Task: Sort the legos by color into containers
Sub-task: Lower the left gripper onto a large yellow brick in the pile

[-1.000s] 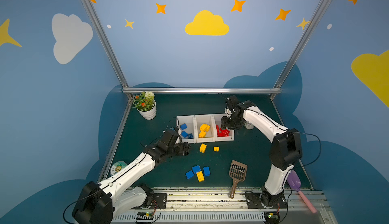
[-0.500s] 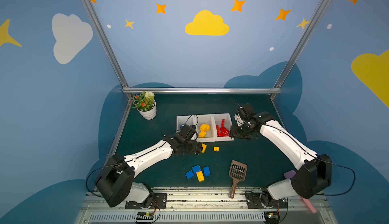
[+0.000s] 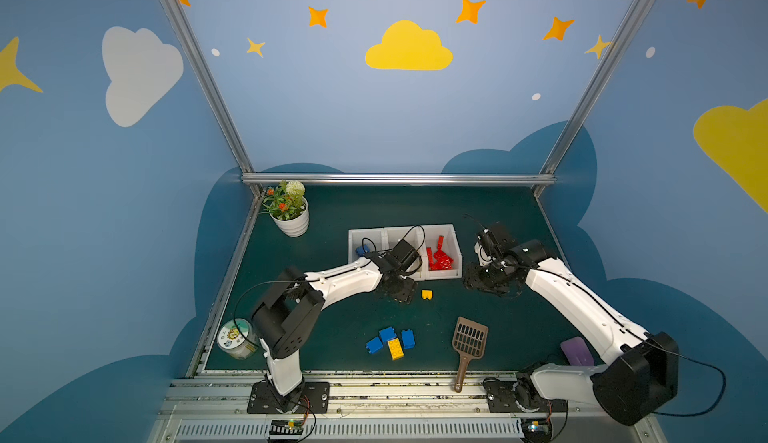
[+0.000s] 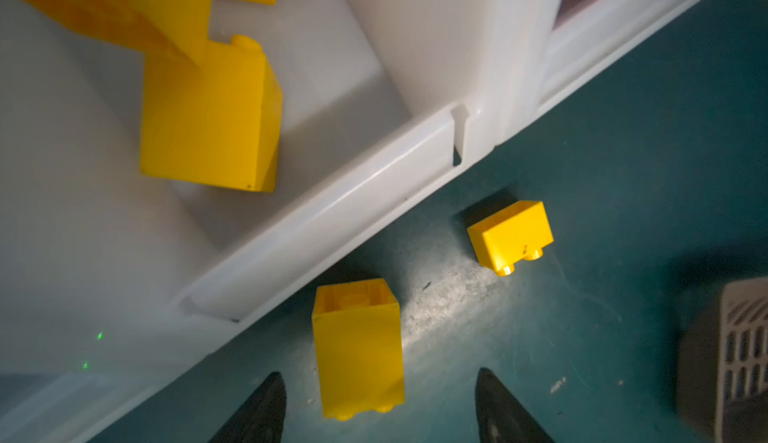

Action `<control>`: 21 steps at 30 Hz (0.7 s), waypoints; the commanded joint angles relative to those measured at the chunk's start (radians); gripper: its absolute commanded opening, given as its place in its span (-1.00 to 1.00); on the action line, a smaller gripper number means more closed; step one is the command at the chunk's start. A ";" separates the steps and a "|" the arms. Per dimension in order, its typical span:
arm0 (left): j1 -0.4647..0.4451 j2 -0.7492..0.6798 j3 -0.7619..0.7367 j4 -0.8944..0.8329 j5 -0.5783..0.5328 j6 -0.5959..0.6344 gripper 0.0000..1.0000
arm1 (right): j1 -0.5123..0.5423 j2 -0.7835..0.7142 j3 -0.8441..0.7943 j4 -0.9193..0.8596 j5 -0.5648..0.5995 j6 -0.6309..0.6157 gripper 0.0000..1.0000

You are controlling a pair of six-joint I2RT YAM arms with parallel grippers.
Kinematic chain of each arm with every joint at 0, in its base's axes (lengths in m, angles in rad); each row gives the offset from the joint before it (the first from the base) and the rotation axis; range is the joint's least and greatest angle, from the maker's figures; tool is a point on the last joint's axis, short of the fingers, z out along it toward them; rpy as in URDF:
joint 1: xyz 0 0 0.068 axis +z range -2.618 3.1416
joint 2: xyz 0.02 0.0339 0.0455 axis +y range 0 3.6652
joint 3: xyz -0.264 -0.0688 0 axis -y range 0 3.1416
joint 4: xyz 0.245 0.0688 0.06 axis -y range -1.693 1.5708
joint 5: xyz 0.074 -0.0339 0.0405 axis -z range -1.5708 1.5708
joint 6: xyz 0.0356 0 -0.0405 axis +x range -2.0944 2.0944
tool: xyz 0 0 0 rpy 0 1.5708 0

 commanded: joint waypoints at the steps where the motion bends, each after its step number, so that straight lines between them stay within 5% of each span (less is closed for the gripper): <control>1: -0.011 0.031 0.034 -0.067 -0.043 0.031 0.43 | -0.003 -0.026 -0.003 -0.007 0.008 0.020 0.17; 21: -0.021 0.073 0.058 -0.051 -0.030 0.040 -0.33 | -0.003 -0.057 -0.024 -0.005 0.006 0.045 0.13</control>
